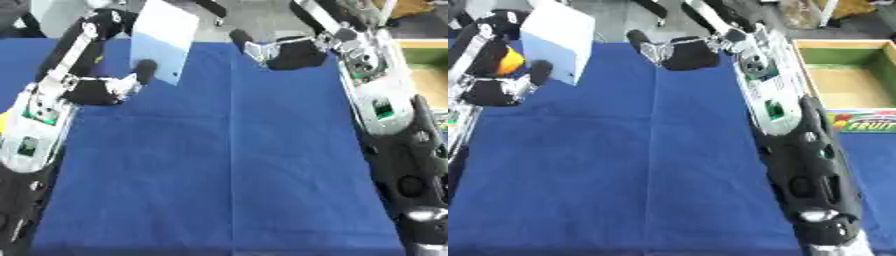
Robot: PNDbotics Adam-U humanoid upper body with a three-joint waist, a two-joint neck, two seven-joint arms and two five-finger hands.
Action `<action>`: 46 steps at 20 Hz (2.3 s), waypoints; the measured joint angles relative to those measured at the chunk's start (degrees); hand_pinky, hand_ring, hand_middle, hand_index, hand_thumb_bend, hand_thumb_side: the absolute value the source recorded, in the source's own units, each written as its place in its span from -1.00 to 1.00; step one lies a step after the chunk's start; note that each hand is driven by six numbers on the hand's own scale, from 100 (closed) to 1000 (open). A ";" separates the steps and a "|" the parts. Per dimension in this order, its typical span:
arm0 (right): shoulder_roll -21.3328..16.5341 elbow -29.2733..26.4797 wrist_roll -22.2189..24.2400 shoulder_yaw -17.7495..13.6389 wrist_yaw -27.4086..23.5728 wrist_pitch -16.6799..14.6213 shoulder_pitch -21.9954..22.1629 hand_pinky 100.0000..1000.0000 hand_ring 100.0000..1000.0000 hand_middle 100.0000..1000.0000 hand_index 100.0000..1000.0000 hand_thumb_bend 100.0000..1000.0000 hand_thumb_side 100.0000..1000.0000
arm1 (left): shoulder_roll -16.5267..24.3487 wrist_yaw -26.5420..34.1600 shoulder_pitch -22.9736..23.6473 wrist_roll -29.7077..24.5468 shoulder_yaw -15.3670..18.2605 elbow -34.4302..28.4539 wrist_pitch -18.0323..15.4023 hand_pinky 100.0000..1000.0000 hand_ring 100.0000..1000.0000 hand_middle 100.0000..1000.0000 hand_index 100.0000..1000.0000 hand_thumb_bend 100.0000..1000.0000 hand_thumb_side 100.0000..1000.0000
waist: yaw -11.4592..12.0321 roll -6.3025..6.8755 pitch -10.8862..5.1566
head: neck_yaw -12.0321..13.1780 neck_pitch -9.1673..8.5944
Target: Pick up the objects with one hand, pass them to the other hand, and then place them into the box on the other side of the table.
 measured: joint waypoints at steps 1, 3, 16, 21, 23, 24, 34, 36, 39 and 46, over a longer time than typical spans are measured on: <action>-0.01 0.01 0.03 0.20 0.36 -0.19 -0.32 0.88 0.64 0.57 0.84 -0.61 -0.32 | -0.18 1.24 -0.01 -0.39 -0.01 0.33 0.38 0.54 -0.04 -0.10 0.07 -0.52 -0.04 | 0.00 -0.04 0.00 | 0.02 0.00; -0.02 0.01 -0.09 0.56 1.21 -0.59 -0.91 0.92 0.67 0.58 0.84 -0.61 -0.32 | -0.46 3.40 -0.03 -1.15 -0.02 0.96 1.27 0.54 -0.03 -0.09 0.07 -0.50 0.01 | -0.02 -0.18 0.00 | 0.04 0.00; 1.71 -0.03 -3.68 2.47 8.83 -2.91 -1.79 0.99 0.72 0.63 0.90 -0.42 -0.25 | -3.01 8.66 -2.21 3.49 -0.44 3.54 8.41 0.53 -0.03 -0.09 0.07 -0.40 -0.07 | -0.10 -0.29 0.00 | 0.09 0.00; 3.60 -0.03 -4.09 3.00 8.97 -2.52 -1.79 0.97 0.70 0.62 0.91 -0.31 -0.21 | -4.03 7.83 -3.05 6.80 -1.01 4.31 7.52 0.52 -0.03 -0.09 0.08 -0.37 -0.09 | -0.32 -0.35 0.00 | 0.33 0.00; 4.21 -0.03 -4.25 3.02 8.97 -2.23 -1.79 0.97 0.70 0.62 0.91 -0.30 -0.21 | -4.45 7.57 -3.16 7.49 -1.22 4.67 7.08 0.52 -0.03 -0.09 0.08 -0.37 -0.09 | -0.32 -0.35 0.00 | 0.44 0.00; 4.49 -0.04 -4.32 3.02 8.97 -2.13 -1.78 0.97 0.70 0.62 0.91 -0.30 -0.21 | -4.56 7.50 -3.21 7.71 -1.39 4.76 6.94 0.52 -0.03 -0.09 0.08 -0.37 -0.09 | -0.33 -0.35 0.00 | 0.46 0.00; 5.54 -0.11 -4.87 3.34 10.73 -2.27 -1.22 0.98 0.71 0.63 0.90 -0.35 -0.32 | -6.52 8.76 -4.13 8.06 -1.99 5.36 7.77 0.52 -0.03 -0.09 0.07 -0.37 -0.07 | -0.32 -0.35 0.00 | 0.49 0.00; 5.61 -0.11 -5.04 3.36 11.46 -2.48 -1.10 0.98 0.71 0.63 0.88 -0.43 -0.40 | -6.72 9.34 -4.30 7.96 -2.07 5.35 8.25 0.52 -0.03 -0.09 0.07 -0.38 -0.07 | -0.32 -0.35 0.00 | 0.49 0.00; 5.83 -0.11 -5.27 3.37 12.47 -2.76 -0.86 0.97 0.71 0.62 0.80 -0.57 -0.57 | -6.93 10.26 -4.48 7.54 -2.10 5.19 8.81 0.53 -0.03 -0.09 0.08 -0.38 -0.07 | -0.31 -0.35 0.00 | 0.49 0.00; 6.00 -0.08 -5.92 3.31 13.65 -3.22 -0.84 0.95 0.68 0.59 0.47 -0.65 -0.65 | -6.94 11.78 -4.50 6.66 -2.24 4.67 9.63 0.54 -0.03 -0.09 0.08 -0.38 -0.07 | -0.31 -0.35 0.00 | 0.50 0.00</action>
